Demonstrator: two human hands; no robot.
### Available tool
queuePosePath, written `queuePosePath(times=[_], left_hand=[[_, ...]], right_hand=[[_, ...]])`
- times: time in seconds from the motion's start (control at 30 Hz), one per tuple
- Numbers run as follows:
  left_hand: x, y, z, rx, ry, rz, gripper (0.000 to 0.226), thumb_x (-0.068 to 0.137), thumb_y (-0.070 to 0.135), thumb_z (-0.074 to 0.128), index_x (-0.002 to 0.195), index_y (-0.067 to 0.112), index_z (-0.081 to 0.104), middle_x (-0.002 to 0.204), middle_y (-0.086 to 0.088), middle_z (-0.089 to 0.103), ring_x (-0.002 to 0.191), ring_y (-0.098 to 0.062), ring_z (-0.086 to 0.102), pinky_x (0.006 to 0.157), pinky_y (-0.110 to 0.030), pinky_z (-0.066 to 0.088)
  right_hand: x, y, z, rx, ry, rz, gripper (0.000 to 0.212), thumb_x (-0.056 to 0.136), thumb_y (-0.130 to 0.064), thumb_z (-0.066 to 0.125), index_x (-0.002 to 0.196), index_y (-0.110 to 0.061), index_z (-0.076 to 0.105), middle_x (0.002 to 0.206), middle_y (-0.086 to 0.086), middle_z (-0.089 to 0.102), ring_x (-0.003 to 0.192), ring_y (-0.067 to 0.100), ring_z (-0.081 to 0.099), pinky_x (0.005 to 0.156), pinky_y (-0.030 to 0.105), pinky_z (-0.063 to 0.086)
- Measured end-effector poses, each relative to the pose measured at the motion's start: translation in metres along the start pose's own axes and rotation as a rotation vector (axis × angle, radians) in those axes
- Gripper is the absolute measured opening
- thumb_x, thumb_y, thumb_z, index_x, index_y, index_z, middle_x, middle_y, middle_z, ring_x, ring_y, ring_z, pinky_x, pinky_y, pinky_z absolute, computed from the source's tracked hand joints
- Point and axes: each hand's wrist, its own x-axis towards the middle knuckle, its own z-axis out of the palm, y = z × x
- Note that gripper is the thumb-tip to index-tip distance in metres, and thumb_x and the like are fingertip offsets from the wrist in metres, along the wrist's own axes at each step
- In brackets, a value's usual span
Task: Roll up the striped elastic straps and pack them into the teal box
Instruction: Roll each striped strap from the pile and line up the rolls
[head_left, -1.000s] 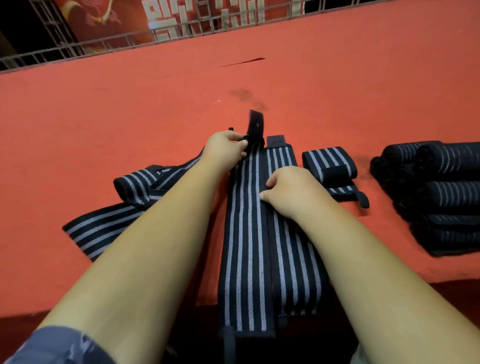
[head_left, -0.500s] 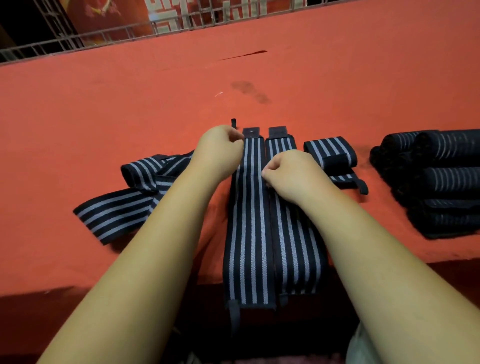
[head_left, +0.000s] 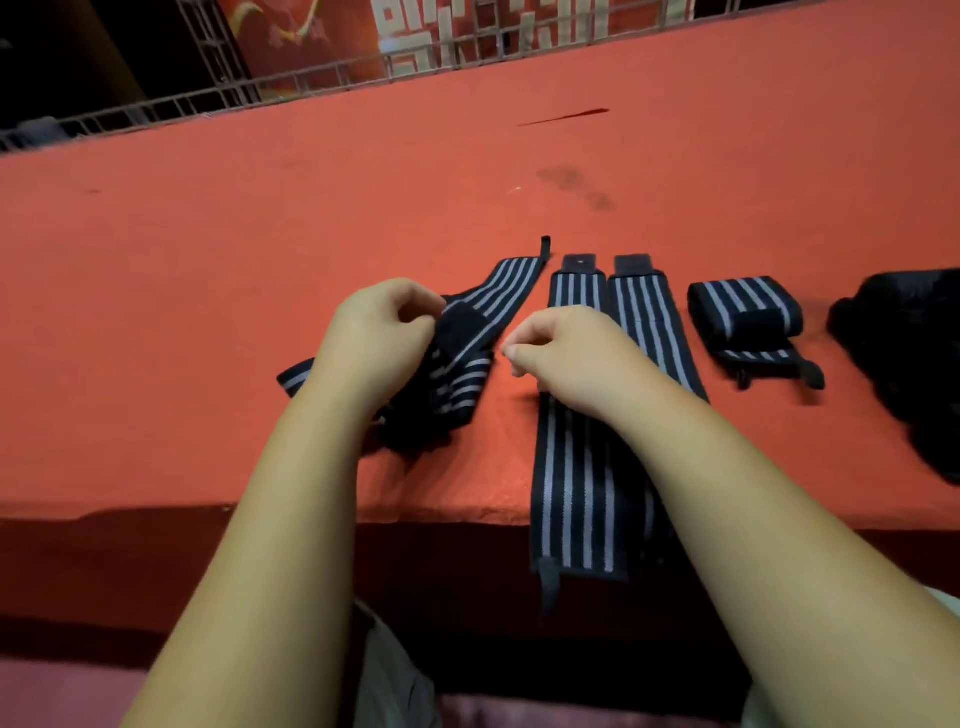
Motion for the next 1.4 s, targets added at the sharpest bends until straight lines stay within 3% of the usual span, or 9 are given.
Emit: queuePosePath(times=[0.13, 0.23, 0.37, 0.5, 0.63, 0.73, 1.0, 1.17, 1.4], left_hand=[[-0.014, -0.024, -0.010, -0.022, 0.035, 0.022, 0.009, 0.097, 0.036, 0.076, 0.104, 0.032, 0.080, 0.098, 0.013, 0.077, 0.094, -0.007, 0.071, 0.091, -0.036, 0.057], [-0.013, -0.037, -0.014, -0.090, 0.015, -0.003, 0.009, 0.099, 0.032, 0.075, 0.106, 0.031, 0.079, 0.099, 0.013, 0.079, 0.097, -0.005, 0.073, 0.096, -0.038, 0.058], [-0.012, -0.048, -0.023, -0.165, -0.207, -0.028, 0.036, 0.098, 0.001, 0.059, 0.110, 0.030, 0.077, 0.105, 0.014, 0.081, 0.101, -0.003, 0.076, 0.103, -0.042, 0.060], [-0.013, -0.057, -0.030, -0.218, -0.414, 0.051, 0.042, 0.096, 0.000, 0.070, 0.119, 0.034, 0.076, 0.119, 0.016, 0.079, 0.115, -0.005, 0.073, 0.107, -0.045, 0.058], [-0.017, -0.061, -0.029, -0.151, -0.478, 0.057, 0.055, 0.089, 0.014, 0.086, 0.126, 0.049, 0.068, 0.124, 0.018, 0.073, 0.109, -0.006, 0.074, 0.096, -0.044, 0.064], [-0.020, -0.061, -0.024, -0.041, -0.416, 0.134, 0.057, 0.083, 0.020, 0.090, 0.125, 0.046, 0.063, 0.127, 0.027, 0.063, 0.113, 0.005, 0.064, 0.097, -0.028, 0.057], [-0.010, -0.068, -0.019, 0.120, -0.073, 0.102, 0.061, 0.082, -0.013, 0.051, 0.112, 0.036, 0.072, 0.120, 0.013, 0.066, 0.114, -0.013, 0.060, 0.094, -0.028, 0.045], [-0.004, -0.072, -0.016, 0.219, -0.012, 0.067, 0.065, 0.081, -0.014, 0.045, 0.115, 0.033, 0.076, 0.123, 0.006, 0.067, 0.118, -0.022, 0.060, 0.097, -0.031, 0.045], [0.000, -0.077, -0.015, 0.317, 0.027, -0.068, 0.057, 0.088, -0.008, 0.050, 0.131, 0.021, 0.074, 0.136, -0.010, 0.065, 0.131, -0.036, 0.058, 0.106, -0.041, 0.046]], right_hand=[[-0.001, -0.011, 0.019, 0.032, -0.079, -0.043, 0.013, 0.102, -0.029, 0.066, 0.103, -0.034, 0.078, 0.086, -0.013, 0.075, 0.074, 0.007, 0.071, 0.067, 0.030, 0.057], [0.000, -0.018, 0.031, 0.085, -0.141, -0.042, 0.021, 0.110, -0.037, 0.053, 0.123, -0.033, 0.069, 0.100, -0.014, 0.078, 0.078, 0.006, 0.075, 0.070, 0.031, 0.059], [0.001, -0.026, 0.040, 0.053, -0.123, -0.038, 0.029, 0.110, -0.051, 0.046, 0.124, -0.035, 0.065, 0.104, -0.012, 0.075, 0.071, 0.002, 0.075, 0.069, 0.033, 0.058], [0.001, -0.025, 0.046, 0.050, -0.081, -0.047, 0.031, 0.107, -0.050, 0.056, 0.136, -0.041, 0.062, 0.103, -0.012, 0.074, 0.068, 0.000, 0.074, 0.062, 0.028, 0.055], [-0.002, -0.023, 0.048, 0.022, -0.018, -0.091, 0.036, 0.108, -0.033, 0.059, 0.139, -0.049, 0.061, 0.085, -0.008, 0.072, 0.056, -0.002, 0.067, 0.049, 0.016, 0.044], [0.000, -0.022, 0.051, 0.047, 0.014, -0.060, 0.026, 0.107, -0.028, 0.059, 0.122, -0.045, 0.070, 0.076, -0.003, 0.074, 0.047, -0.001, 0.060, 0.045, 0.019, 0.043], [-0.001, -0.018, 0.038, 0.012, 0.089, -0.025, 0.032, 0.103, -0.015, 0.052, 0.112, -0.039, 0.070, 0.075, -0.002, 0.075, 0.051, -0.003, 0.063, 0.042, 0.019, 0.043], [0.003, -0.007, 0.025, 0.002, 0.260, 0.011, 0.030, 0.100, -0.015, 0.052, 0.109, -0.035, 0.071, 0.082, -0.006, 0.073, 0.072, 0.017, 0.072, 0.067, 0.034, 0.058], [0.002, 0.007, -0.015, 0.029, 0.495, 0.094, 0.033, 0.099, -0.012, 0.046, 0.114, -0.030, 0.070, 0.097, -0.009, 0.071, 0.071, 0.011, 0.063, 0.055, 0.015, 0.041]])
